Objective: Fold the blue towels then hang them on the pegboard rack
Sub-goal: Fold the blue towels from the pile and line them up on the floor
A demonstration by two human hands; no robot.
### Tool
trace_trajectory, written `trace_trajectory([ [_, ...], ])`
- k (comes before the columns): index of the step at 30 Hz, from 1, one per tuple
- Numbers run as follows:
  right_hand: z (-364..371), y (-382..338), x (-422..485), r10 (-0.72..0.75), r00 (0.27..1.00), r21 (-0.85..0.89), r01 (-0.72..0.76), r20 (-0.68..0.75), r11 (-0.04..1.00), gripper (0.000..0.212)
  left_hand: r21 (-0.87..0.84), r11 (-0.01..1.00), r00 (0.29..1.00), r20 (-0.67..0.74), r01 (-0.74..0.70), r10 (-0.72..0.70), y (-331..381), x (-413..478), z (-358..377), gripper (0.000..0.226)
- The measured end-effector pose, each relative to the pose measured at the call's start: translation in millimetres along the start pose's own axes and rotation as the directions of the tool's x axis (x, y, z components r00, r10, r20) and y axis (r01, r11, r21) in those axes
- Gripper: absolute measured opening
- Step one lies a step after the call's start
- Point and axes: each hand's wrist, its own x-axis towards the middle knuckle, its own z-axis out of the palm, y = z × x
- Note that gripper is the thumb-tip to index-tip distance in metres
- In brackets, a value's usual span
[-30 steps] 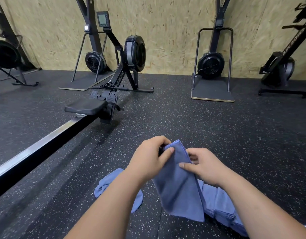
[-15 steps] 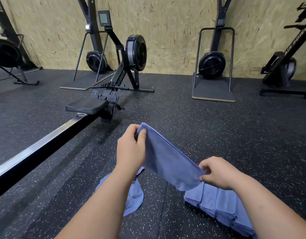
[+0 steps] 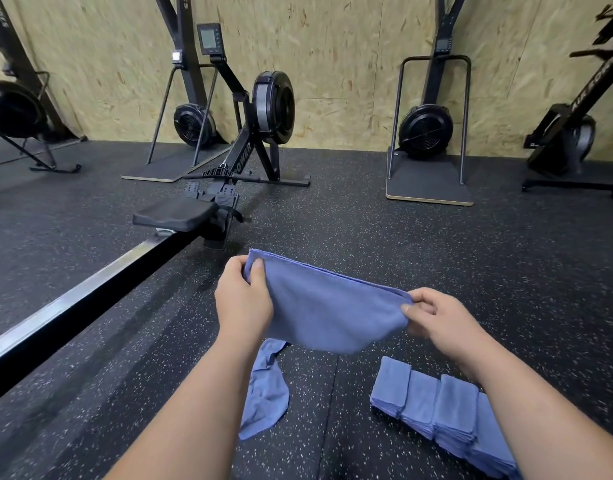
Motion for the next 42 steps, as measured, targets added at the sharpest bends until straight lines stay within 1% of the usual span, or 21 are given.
trace_trajectory([
  [4, 1.0, -7.9, 2.9, 0.009, 0.992, 0.2, 0.017, -0.129, 0.98, 0.016, 0.015, 0.998, 0.997, -0.035, 0.064, -0.063, -2.8, -0.2, -1.8, 0.016],
  [7, 3.9, -11.8, 4.8, 0.061, 0.989, 0.354, -0.01, -0.133, 0.935, 0.016, -0.004, 0.994, 0.993, -0.046, 0.112, -0.112, -1.5, -0.9, -0.5, 0.016],
  [9, 6.5, -13.4, 4.3, 0.084, 0.988, 0.388, -0.028, -0.128, 0.921, 0.017, -0.026, 0.99, 0.988, -0.059, 0.142, -0.143, -1.5, -0.6, 1.1, 0.016],
  [13, 13.3, -12.6, 4.9, 0.08, 0.98, 0.28, -0.026, -0.184, 0.96, 0.018, -0.068, 0.983, 0.979, -0.099, 0.17, -0.176, -1.3, -1.8, 2.3, 0.016],
  [17, 17.9, -3.2, 9.6, 0.044, 0.97, 0.15, -0.008, -0.239, 0.989, 0.016, -0.065, 0.989, 0.984, -0.114, 0.132, -0.138, 3.0, -4.0, 3.4, 0.016],
  [19, 19.0, -3.3, 9.2, 0.055, 0.971, 0.124, -0.026, -0.233, 0.992, 0.016, -0.061, 0.992, 0.988, -0.094, 0.114, -0.119, 4.7, -4.0, 3.3, 0.016],
  [20, 19.1, -4.1, 8.4, 0.072, 0.974, 0.131, -0.044, -0.216, 0.99, 0.017, -0.055, 0.993, 0.991, -0.076, 0.106, -0.11, 5.4, -3.9, 2.9, 0.016],
  [22, 16.9, -5.7, 4.3, 0.121, 0.985, 0.146, -0.102, -0.124, 0.984, 0.016, -0.033, 0.997, 0.997, -0.029, 0.065, -0.066, 6.1, -3.3, 1.3, 0.014],
  [24, 12.2, -1.1, 0.4, 0.158, 0.987, 0.058, -0.157, -0.018, 0.986, 0.01, 0.014, 0.999, 0.999, 0.041, -0.031, 0.03, 6.3, -2.3, -0.8, 0.009],
  [25, 9.1, 4.9, -0.1, 0.168, 0.986, -0.035, -0.167, 0.02, 0.985, 0.005, 0.045, 0.994, 0.991, 0.085, -0.103, 0.099, 7.2, -2.7, -1.9, 0.007],
  [26, 6.4, 11.0, -0.6, 0.176, 0.983, -0.141, -0.168, 0.051, 0.976, 0.002, 0.07, 0.98, 0.974, 0.139, -0.188, 0.177, 8.5, -3.4, -3.0, 0.009],
  [28, 4.1, 22.0, -1.1, 0.202, 0.975, -0.36, -0.158, 0.089, 0.92, 0.011, 0.059, 0.934, 0.908, 0.264, -0.353, 0.326, 14.6, -7.4, -5.4, 0.015],
  [29, 4.5, 26.7, -1.0, 0.222, 0.969, -0.445, -0.154, 0.106, 0.882, 0.012, 0.03, 0.911, 0.865, 0.329, -0.411, 0.38, 19.8, -10.8, -6.5, 0.016],
  [31, 6.7, 32.7, -1.6, 0.241, 0.962, -0.559, -0.132, 0.125, 0.818, 0.012, -0.024, 0.875, 0.786, 0.429, -0.484, 0.446, 31.0, -18.0, -7.8, 0.016],
  [33, 9.7, 31.4, -3.8, 0.226, 0.966, -0.618, -0.102, 0.126, 0.78, 0.013, -0.059, 0.867, 0.748, 0.48, -0.494, 0.459, 39.1, -22.6, -7.6, 0.016],
  [36, 15.7, 23.9, -7.9, 0.204, 0.97, -0.667, -0.063, 0.135, 0.742, 0.016, -0.098, 0.891, 0.748, 0.507, -0.443, 0.428, 41.4, -24.7, -6.0, 0.014],
  [39, 21.3, 20.9, -8.5, 0.218, 0.964, -0.659, -0.065, 0.153, 0.749, 0.013, -0.152, 0.904, 0.741, 0.527, -0.399, 0.416, 43.5, -26.1, -4.6, 0.011],
  [40, 23.2, 20.8, -8.7, 0.227, 0.961, -0.653, -0.071, 0.158, 0.754, 0.017, -0.174, 0.904, 0.736, 0.531, -0.39, 0.42, 45.1, -27.0, -4.1, 0.011],
  [41, 25.1, 19.8, -9.6, 0.233, 0.957, -0.65, -0.068, 0.172, 0.757, 0.025, -0.191, 0.902, 0.73, 0.534, -0.387, 0.426, 46.9, -28.0, -3.6, 0.011],
  [42, 27.2, 18.1, -10.2, 0.225, 0.953, -0.643, -0.045, 0.201, 0.764, 0.037, -0.198, 0.899, 0.724, 0.538, -0.39, 0.432, 48.6, -29.4, -2.9, 0.011],
])
